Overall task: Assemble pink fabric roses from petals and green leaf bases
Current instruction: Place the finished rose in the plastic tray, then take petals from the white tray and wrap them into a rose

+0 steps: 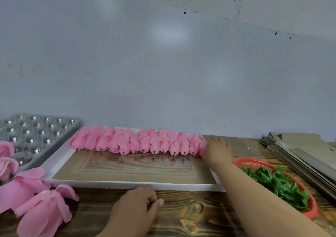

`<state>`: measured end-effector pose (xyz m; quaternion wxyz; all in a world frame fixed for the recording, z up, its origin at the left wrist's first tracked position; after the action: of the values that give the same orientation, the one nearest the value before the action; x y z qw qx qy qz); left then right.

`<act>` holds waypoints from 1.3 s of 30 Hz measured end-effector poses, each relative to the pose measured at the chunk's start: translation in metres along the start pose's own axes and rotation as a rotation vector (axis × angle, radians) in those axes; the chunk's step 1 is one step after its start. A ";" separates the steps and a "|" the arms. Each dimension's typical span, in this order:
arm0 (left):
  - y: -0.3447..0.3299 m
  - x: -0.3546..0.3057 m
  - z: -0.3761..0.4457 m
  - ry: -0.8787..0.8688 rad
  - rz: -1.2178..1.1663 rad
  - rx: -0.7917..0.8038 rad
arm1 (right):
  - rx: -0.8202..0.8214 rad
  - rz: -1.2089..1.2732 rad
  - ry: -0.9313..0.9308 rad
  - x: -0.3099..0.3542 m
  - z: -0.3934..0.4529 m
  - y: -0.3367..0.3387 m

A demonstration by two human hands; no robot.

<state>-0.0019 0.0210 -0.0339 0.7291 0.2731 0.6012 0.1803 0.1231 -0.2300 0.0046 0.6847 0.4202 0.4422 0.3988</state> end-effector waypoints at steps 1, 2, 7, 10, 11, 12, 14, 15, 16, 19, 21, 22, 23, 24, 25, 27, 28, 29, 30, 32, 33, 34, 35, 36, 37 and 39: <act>0.000 0.000 0.001 0.002 0.008 0.002 | 0.003 -0.017 0.000 0.002 0.002 -0.003; -0.001 -0.001 0.001 0.005 0.015 0.006 | 0.006 -0.039 0.002 0.003 0.002 -0.005; 0.000 -0.002 0.002 0.006 0.039 -0.007 | 0.021 -0.075 -0.002 0.010 0.006 -0.011; -0.001 -0.001 0.002 0.006 0.045 -0.009 | 0.034 -0.067 -0.019 0.011 0.006 -0.014; -0.001 -0.001 0.002 0.004 0.046 -0.009 | 0.039 -0.063 -0.026 0.011 0.006 -0.015; -0.001 0.000 0.002 0.001 0.048 -0.010 | 0.040 -0.062 -0.032 0.011 0.006 -0.015; -0.001 -0.001 0.001 -0.006 0.059 -0.011 | 0.035 -0.070 -0.043 0.009 0.006 -0.015; -0.001 -0.001 0.001 -0.012 0.063 -0.015 | 0.033 -0.074 -0.046 0.008 0.006 -0.015; -0.001 -0.001 0.001 -0.019 0.066 -0.020 | 0.034 -0.073 -0.048 0.008 0.005 -0.015; -0.001 -0.001 0.001 -0.036 0.080 -0.036 | 0.049 -0.050 -0.053 0.007 0.002 -0.014; -0.001 -0.001 0.001 -0.050 0.097 -0.042 | 0.066 -0.050 -0.056 0.005 -0.001 -0.013; -0.002 -0.001 0.001 -0.060 0.104 -0.043 | 0.074 -0.058 -0.052 0.005 -0.003 -0.012; -0.002 -0.001 0.001 -0.067 0.103 -0.043 | 0.082 -0.069 -0.045 0.004 -0.004 -0.012; -0.003 -0.001 0.002 -0.074 0.096 -0.043 | 0.094 -0.076 -0.039 0.004 -0.006 -0.011; -0.003 -0.001 0.001 -0.078 0.086 -0.043 | 0.113 -0.074 -0.036 0.003 -0.009 -0.011; -0.003 -0.001 0.001 -0.081 0.079 -0.045 | 0.157 -0.070 -0.021 0.003 -0.016 -0.010; -0.003 -0.001 0.000 -0.083 0.082 -0.048 | 0.171 -0.079 -0.008 0.004 -0.019 -0.009; -0.003 -0.002 -0.001 -0.085 0.086 -0.052 | 0.177 -0.083 -0.004 0.004 -0.022 -0.007; -0.003 -0.002 -0.001 -0.090 0.091 -0.055 | 0.172 -0.080 0.000 0.004 -0.025 -0.005; -0.003 -0.003 -0.002 -0.105 0.104 -0.057 | 0.163 -0.073 0.003 0.004 -0.033 0.000; -0.004 -0.004 -0.002 -0.112 0.104 -0.055 | 0.162 -0.071 0.005 0.004 -0.037 0.001; -0.004 -0.004 -0.002 -0.118 0.098 -0.052 | 0.160 -0.072 0.015 0.004 -0.041 0.002; -0.004 -0.003 -0.003 -0.121 0.090 -0.048 | 0.154 -0.077 0.039 0.005 -0.044 0.003; -0.005 -0.003 -0.003 -0.124 0.087 -0.044 | 0.146 -0.083 0.069 0.007 -0.048 0.005; -0.005 -0.003 -0.004 -0.127 0.090 -0.041 | 0.141 -0.082 0.095 0.009 -0.051 0.007; -0.005 -0.003 -0.004 -0.128 0.102 -0.043 | 0.129 -0.085 0.120 0.013 -0.057 0.011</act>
<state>-0.0073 0.0160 -0.0351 0.7617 0.2986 0.5344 0.2125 0.0717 -0.2022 -0.0031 0.6448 0.4194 0.5248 0.3645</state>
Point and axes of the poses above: each hand's wrist, its own z-axis towards the middle knuckle, its own y-axis out of the back of the hand, x = y × z, the point moved 7 cm from there along z, towards the middle knuckle, and after that the axes turned 13 degrees about -z, right-handed, at the moved point
